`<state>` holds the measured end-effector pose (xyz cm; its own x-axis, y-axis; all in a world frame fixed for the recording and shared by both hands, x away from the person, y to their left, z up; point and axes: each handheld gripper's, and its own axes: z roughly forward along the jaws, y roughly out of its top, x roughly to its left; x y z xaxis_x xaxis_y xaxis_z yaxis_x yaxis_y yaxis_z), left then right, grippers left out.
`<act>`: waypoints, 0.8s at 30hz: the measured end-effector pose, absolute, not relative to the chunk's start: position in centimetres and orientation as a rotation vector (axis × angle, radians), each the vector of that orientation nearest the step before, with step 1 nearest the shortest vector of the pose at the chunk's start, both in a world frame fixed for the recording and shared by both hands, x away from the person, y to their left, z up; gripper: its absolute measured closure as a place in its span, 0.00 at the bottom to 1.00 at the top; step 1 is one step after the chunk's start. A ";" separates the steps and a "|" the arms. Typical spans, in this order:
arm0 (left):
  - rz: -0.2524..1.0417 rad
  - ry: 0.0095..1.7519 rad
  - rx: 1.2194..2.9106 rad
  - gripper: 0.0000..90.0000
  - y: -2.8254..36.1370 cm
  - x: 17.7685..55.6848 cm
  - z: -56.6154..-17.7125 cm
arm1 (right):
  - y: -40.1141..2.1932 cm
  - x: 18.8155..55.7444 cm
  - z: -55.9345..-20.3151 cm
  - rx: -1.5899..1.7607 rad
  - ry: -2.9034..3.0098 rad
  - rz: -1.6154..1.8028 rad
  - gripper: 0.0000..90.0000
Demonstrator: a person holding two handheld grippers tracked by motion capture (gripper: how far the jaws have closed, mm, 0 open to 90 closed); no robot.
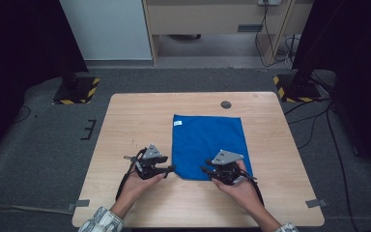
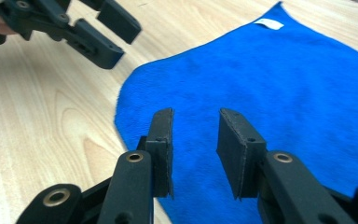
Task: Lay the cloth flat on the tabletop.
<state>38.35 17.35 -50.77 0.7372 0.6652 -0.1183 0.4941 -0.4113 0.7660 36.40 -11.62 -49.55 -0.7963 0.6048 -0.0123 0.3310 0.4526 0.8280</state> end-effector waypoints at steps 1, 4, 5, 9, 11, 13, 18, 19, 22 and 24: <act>0.246 0.868 2.104 0.51 17.3 38.4 -50.9 | -11.4 36.3 -49.6 0.794 2.409 1.269 0.74; 0.223 0.851 2.127 0.51 17.1 38.4 -51.2 | -10.8 36.1 -49.8 0.767 2.423 1.261 0.74; 0.224 0.848 2.133 0.51 17.0 38.4 -51.3 | -10.5 36.0 -49.9 0.753 2.433 1.255 0.74; 0.223 0.841 2.146 0.49 16.8 38.5 -51.6 | -9.6 35.7 -50.4 0.705 2.474 1.220 0.69; 0.221 0.851 2.145 0.48 17.0 38.6 -51.7 | -9.2 35.6 -50.7 0.683 2.489 1.197 0.66; 0.217 0.860 2.146 0.46 17.1 38.7 -51.8 | -8.8 35.6 -51.0 0.673 2.506 1.177 0.63; 0.208 0.859 2.137 0.45 17.1 38.8 -51.9 | -8.2 35.6 -51.4 0.666 2.535 1.164 0.57; 0.210 0.860 2.142 0.45 17.1 38.8 -51.9 | -8.2 35.6 -51.4 0.666 2.535 1.164 0.57; 0.208 0.856 2.146 0.45 17.0 38.8 -52.0 | -8.0 35.7 -51.6 0.670 2.546 1.152 0.55; 0.205 0.854 2.147 0.45 17.0 38.8 -52.1 | -8.0 35.9 -51.7 0.671 2.553 1.150 0.55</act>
<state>38.81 17.03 -52.07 0.7589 0.6377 -0.1321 0.5082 -0.4530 0.7325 35.87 -7.95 -51.73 -0.8593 0.5093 -0.0467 0.3025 0.5798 0.7565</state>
